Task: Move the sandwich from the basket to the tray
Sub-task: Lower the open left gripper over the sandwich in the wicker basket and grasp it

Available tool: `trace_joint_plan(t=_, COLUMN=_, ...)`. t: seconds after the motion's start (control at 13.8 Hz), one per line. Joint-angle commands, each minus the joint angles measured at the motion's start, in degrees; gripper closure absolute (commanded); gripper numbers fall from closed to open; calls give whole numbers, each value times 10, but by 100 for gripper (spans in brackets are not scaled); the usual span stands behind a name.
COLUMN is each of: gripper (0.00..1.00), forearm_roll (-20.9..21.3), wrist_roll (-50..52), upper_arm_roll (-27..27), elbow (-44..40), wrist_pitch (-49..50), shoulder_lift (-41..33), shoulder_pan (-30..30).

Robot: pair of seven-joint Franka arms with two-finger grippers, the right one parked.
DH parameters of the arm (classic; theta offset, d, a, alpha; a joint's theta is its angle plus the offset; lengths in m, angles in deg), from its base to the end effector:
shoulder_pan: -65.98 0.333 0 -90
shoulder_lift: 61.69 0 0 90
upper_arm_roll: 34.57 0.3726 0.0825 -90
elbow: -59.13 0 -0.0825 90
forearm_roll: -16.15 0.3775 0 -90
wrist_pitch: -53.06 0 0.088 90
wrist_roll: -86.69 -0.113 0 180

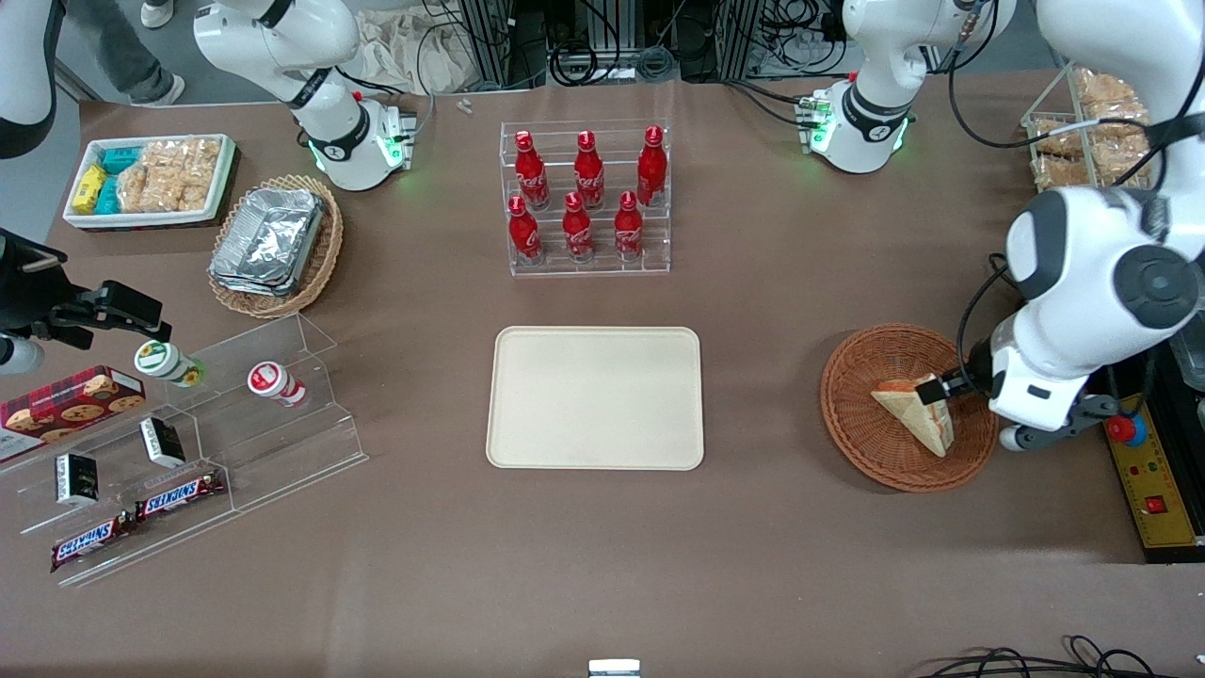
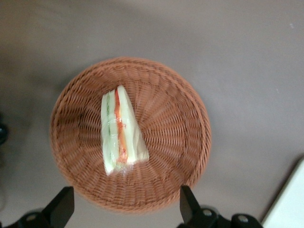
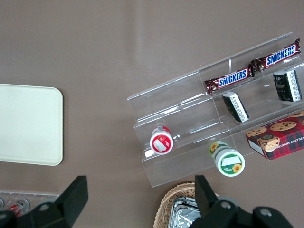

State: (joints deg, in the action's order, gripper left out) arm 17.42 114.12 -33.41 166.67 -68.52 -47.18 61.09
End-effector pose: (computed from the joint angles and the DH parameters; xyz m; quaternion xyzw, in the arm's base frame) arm 0.6227 -0.0404 0.4290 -0.9799 -0.1993 0.0007 0.0126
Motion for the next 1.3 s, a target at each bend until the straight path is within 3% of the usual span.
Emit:
trace_joint_plan(t=0.0, gripper=0, forearm_roll=12, wrist_roll=36, upper_arm_roll=1, elbow=35, wrist_pitch=-60, shoulder_lift=26, shoulder_pan=8)
trace_joint_plan(t=0.36, gripper=1, forearm_roll=13, wrist_roll=59, upper_arm_roll=24, elbow=81, wrist_pitch=-172, shoulder_lift=73, shoulder_pan=8)
trace_joint_plan(t=0.65, gripper=6, forearm_roll=13, wrist_roll=119, upper_arm_roll=20, elbow=80, wrist_pitch=-198, shoulder_lift=99, shoulder_pan=1)
trace_joint_plan(t=0.72, gripper=19, forearm_roll=13, wrist_roll=128, upper_arm_roll=19, elbow=81, wrist_pitch=-198, shoulder_lift=104, shoulder_pan=1)
trace_joint_plan(t=0.8, gripper=51, forearm_roll=13, wrist_roll=136, upper_arm_roll=19, elbow=81, wrist_pitch=-198, shoulder_lift=104, shoulder_pan=0)
trace_joint_plan(t=0.94, gripper=100, forearm_roll=13, wrist_roll=143, upper_arm_roll=19, elbow=81, wrist_pitch=-191, shoulder_lift=98, shoulder_pan=-1)
trace_joint_plan(t=1.01, gripper=100, forearm_roll=13, wrist_roll=141, upper_arm_roll=19, elbow=81, wrist_pitch=-175, shoulder_lift=81, shoulder_pan=-1)
trace_joint_plan(t=1.23, gripper=100, forearm_roll=11, wrist_roll=136, upper_arm_roll=15, elbow=25, wrist_pitch=27, shoulder_lift=-7, shoulder_pan=-41)
